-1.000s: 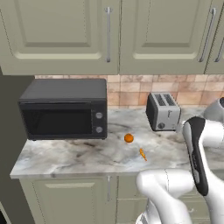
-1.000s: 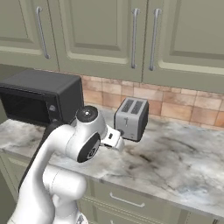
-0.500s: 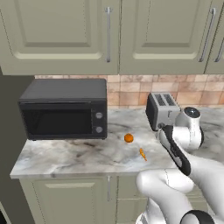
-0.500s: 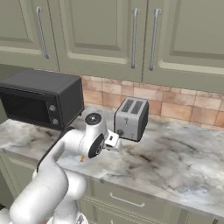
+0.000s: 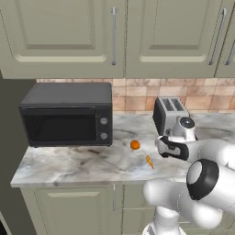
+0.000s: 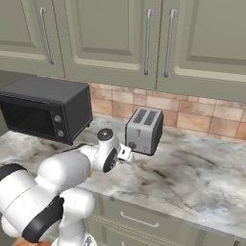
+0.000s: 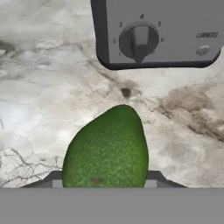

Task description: Open the fridge, remove the tangerine, avocado, and shrimp, and place them on any counter.

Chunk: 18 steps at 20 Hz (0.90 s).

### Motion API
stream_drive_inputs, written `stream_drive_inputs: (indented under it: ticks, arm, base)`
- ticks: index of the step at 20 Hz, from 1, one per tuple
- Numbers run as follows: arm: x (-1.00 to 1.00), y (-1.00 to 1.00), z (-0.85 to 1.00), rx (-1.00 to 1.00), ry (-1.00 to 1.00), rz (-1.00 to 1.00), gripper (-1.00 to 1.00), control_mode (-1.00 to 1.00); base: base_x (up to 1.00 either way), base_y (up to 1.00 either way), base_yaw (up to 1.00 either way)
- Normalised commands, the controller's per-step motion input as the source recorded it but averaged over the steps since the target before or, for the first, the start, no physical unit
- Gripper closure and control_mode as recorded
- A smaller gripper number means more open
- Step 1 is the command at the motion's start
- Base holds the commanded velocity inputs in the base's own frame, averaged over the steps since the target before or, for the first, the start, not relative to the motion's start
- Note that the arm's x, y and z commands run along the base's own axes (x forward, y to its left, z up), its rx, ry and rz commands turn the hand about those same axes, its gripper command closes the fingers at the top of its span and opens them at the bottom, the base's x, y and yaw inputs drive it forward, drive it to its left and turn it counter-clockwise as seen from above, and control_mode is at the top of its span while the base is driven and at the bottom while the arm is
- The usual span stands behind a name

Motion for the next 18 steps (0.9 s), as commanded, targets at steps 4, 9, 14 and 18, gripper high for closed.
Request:
stream_drive_inputs:
  ticks: [4, 9, 14, 18]
  arm:
    - [0.3, -0.01, -0.15, 0.01, 0.01, 0.0, 1.0, -1.0]
    - [0.14, 0.0, -0.39, 0.0, 0.04, 0.0, 1.0, -1.0]
    - [0.16, 0.0, -0.41, 0.0, 0.03, 0.0, 1.0, -1.0]
    - [0.09, 0.0, -0.17, 0.0, 0.0, 0.0, -1.0, -1.0]
  base:
    - [0.0, 0.0, 0.0]
    - [0.0, 0.0, 0.0]
    - [0.0, 0.0, 0.0]
    - [0.0, 0.0, 0.0]
